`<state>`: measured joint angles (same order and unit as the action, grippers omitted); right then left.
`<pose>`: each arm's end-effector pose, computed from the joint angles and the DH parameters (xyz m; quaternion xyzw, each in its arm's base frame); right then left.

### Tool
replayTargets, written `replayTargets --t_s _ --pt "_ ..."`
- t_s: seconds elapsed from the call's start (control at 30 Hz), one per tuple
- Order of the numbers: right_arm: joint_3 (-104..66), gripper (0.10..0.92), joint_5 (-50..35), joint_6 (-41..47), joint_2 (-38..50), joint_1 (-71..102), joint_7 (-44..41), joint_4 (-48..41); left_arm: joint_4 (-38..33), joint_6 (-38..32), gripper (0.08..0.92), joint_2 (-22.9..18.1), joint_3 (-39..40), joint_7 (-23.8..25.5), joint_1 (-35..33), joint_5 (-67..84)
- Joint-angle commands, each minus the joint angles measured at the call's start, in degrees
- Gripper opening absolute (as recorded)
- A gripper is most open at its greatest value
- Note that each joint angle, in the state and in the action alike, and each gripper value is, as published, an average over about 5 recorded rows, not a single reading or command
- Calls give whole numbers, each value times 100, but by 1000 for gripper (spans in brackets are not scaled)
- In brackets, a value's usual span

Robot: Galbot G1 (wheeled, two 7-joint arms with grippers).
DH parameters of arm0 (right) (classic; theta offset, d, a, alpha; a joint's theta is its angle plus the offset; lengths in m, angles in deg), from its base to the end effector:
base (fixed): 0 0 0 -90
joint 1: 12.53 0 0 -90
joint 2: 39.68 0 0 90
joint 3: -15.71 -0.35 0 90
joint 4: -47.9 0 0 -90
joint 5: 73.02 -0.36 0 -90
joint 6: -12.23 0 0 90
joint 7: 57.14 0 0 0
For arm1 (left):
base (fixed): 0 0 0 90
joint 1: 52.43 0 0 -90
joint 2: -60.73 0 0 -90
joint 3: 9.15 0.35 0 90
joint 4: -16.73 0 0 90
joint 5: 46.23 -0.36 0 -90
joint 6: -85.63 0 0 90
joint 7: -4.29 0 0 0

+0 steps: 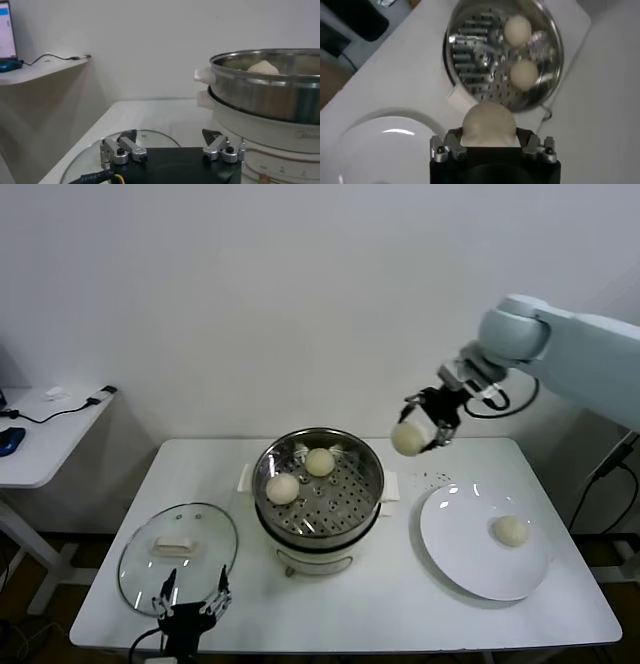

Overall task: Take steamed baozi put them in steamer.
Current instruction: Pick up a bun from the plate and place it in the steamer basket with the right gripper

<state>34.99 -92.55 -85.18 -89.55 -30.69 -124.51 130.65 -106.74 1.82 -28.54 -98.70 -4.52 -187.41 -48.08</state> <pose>0.5305 0.0029 0.0499 0.6365 -0.3778 0.6558 0.1484 0.1053 -0.0004 -0.3194 0.0682 -0.9856 -0.0307 0.1518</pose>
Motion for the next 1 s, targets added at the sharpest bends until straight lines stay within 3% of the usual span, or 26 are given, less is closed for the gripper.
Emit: replayTargets --t_s 0.03,0.37,1.0 --pt "193 713 349 -1131 -1591 -413 3 376 -37 -4 823 25 -42 -9 -28 11" --pt "299 712 1175 -2061 -2455 695 318 -360 -44 15 823 46 -109 -14 -26 39" --pt "290 712 1890 -2208 -2641 1803 450 -940 53 15 823 13 -140 -22 21 49"
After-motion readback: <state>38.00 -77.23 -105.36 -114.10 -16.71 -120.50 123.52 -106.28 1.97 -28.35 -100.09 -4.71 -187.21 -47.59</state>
